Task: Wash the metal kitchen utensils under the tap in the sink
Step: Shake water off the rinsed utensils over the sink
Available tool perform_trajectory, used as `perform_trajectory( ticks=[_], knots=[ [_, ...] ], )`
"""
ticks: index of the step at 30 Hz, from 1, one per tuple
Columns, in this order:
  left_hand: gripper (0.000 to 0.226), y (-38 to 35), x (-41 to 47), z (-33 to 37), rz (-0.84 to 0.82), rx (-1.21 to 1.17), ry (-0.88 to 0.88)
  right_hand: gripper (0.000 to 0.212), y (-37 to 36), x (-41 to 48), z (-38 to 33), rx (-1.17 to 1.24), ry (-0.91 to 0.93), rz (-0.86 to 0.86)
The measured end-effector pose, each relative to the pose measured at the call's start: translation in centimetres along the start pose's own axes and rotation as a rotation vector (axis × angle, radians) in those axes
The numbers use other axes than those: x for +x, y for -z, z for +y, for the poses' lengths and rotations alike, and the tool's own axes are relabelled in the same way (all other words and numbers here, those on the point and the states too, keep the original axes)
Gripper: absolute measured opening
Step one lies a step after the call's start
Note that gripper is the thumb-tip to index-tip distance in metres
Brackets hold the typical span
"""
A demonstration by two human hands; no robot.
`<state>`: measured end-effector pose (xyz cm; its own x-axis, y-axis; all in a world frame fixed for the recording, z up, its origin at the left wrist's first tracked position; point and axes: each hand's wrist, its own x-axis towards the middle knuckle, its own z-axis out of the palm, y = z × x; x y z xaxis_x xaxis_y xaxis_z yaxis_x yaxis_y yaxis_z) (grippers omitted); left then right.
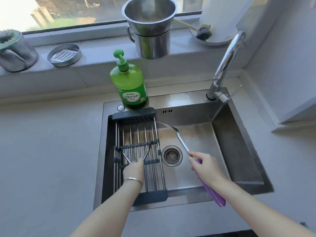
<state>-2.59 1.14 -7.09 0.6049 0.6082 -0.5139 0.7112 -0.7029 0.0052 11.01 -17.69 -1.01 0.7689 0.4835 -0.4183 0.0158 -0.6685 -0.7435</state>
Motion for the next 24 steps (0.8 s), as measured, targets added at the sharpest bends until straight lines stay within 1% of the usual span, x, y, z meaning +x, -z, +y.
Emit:
perform_trajectory(
  ticks=[2,4,5,7,8,9,11,12,14,16,19,22,24],
  knots=[
    [0.040,-1.0,1.0,0.1,-0.083,0.038,-0.023,0.022,-0.7,-0.2,0.2,0.002,-0.021,-0.002],
    [0.034,-1.9,1.6,0.1,-0.114,0.007,-0.061,0.023,-1.2,-0.3,0.4,-0.025,-0.031,-0.001],
    [0.032,-2.0,1.7,0.0,-0.089,-0.019,-0.088,0.023,-1.3,-0.4,0.5,-0.034,-0.033,-0.001],
    [0.029,-1.9,1.9,-1.1,0.036,-0.032,-0.130,0.024,-1.6,-0.5,0.4,-0.049,-0.034,0.000],
    [0.032,-1.7,2.1,-2.0,0.079,0.021,-0.140,0.024,-1.8,-0.4,0.2,-0.054,-0.031,0.004],
    [0.040,-1.5,2.2,-3.1,0.100,0.117,-0.140,0.024,-1.9,-0.4,0.0,-0.053,-0.027,0.010],
    [0.060,-0.9,2.4,-5.4,0.087,0.368,-0.127,0.026,-2.4,-0.3,-0.6,-0.032,-0.019,0.024],
    [0.063,-0.7,2.5,-6.5,0.064,0.484,-0.135,0.027,-2.8,-0.3,-0.9,-0.019,-0.012,0.025],
    [0.061,-0.5,2.7,-8.2,0.003,0.665,-0.202,0.029,-3.5,-0.4,-1.8,-0.007,0.010,0.007],
    [0.058,-0.2,2.9,-9.5,-0.022,0.752,-0.257,0.033,-4.5,-0.7,-2.6,-0.025,0.028,-0.025],
    [0.057,-0.2,3.1,-10.9,-0.005,0.746,-0.289,0.039,-6.1,-1.5,-4.2,-0.064,0.049,-0.062],
    [0.057,-0.5,3.2,-11.4,-0.015,0.675,-0.289,0.044,-8.6,-2.1,-5.8,-0.098,0.097,-0.095],
    [0.058,-0.6,3.3,-11.3,-0.013,0.624,-0.281,0.045,-11.0,-1.8,-6.7,-0.156,0.131,-0.089]
  ],
)
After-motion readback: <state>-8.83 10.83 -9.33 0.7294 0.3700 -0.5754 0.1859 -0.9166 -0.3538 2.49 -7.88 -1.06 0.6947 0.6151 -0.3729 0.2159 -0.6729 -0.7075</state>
